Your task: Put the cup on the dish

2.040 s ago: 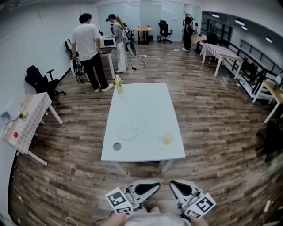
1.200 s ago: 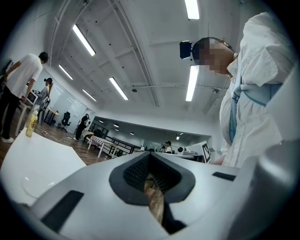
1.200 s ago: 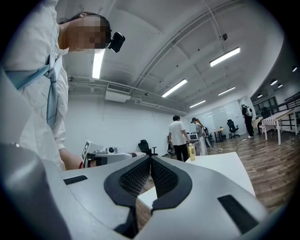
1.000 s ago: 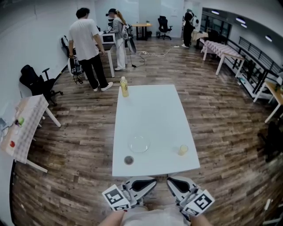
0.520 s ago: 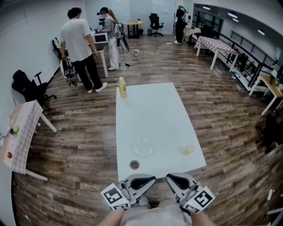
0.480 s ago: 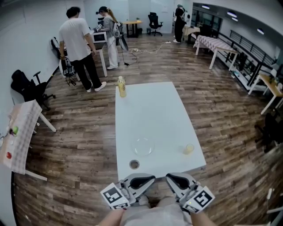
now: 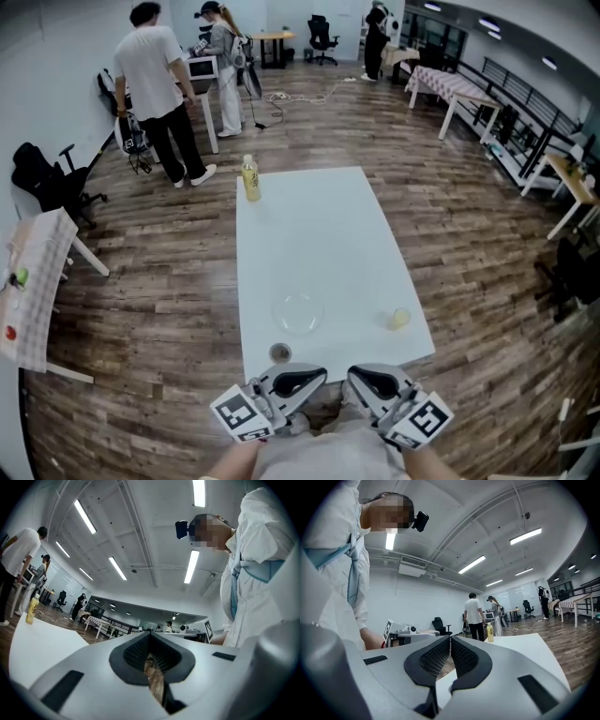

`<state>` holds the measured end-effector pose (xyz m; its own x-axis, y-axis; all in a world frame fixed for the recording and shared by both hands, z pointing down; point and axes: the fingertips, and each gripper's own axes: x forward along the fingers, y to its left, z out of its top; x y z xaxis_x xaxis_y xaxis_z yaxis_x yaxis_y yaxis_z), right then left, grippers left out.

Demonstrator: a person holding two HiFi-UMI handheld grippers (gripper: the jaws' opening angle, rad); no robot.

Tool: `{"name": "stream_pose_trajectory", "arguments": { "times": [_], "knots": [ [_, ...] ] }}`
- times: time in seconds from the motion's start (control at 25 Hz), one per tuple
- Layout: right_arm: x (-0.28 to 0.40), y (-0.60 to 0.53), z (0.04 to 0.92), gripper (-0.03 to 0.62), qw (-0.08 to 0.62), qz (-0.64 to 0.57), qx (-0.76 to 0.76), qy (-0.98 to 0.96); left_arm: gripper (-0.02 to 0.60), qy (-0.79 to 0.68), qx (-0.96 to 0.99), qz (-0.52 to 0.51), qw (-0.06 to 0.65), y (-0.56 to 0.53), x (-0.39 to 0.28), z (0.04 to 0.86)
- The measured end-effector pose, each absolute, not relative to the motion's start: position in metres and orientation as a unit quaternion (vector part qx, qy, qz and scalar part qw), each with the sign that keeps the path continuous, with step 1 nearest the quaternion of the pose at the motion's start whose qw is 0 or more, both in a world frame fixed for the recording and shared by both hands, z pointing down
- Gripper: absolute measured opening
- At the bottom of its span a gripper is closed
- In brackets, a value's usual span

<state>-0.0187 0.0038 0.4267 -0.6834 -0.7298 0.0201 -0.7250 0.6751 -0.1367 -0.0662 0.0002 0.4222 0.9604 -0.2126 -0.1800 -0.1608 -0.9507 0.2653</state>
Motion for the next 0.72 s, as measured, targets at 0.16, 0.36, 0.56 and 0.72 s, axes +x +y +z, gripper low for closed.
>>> {"name": "stream_pose_trajectory", "arguments": {
  "times": [0.16,0.36,0.56,0.72],
  "knots": [
    [-0.015,-0.014,0.422,0.032,0.018,-0.062,-0.385,0.921,0.0,-0.102,0.982,-0.098,0.121,-0.016,-0.061,0.425],
    [-0.004,-0.037,0.418,0.032,0.022,-0.062,-0.375,0.925,0.0,-0.109,0.982,-0.1,0.115,-0.036,-0.049,0.419],
    [0.005,-0.049,0.42,0.032,0.02,-0.066,-0.37,0.926,0.0,-0.105,0.983,-0.092,0.116,-0.046,-0.034,0.421],
    [0.008,-0.055,0.423,0.032,0.015,-0.067,-0.37,0.926,0.0,-0.102,0.983,-0.09,0.121,-0.052,-0.028,0.422]
  ]
}}
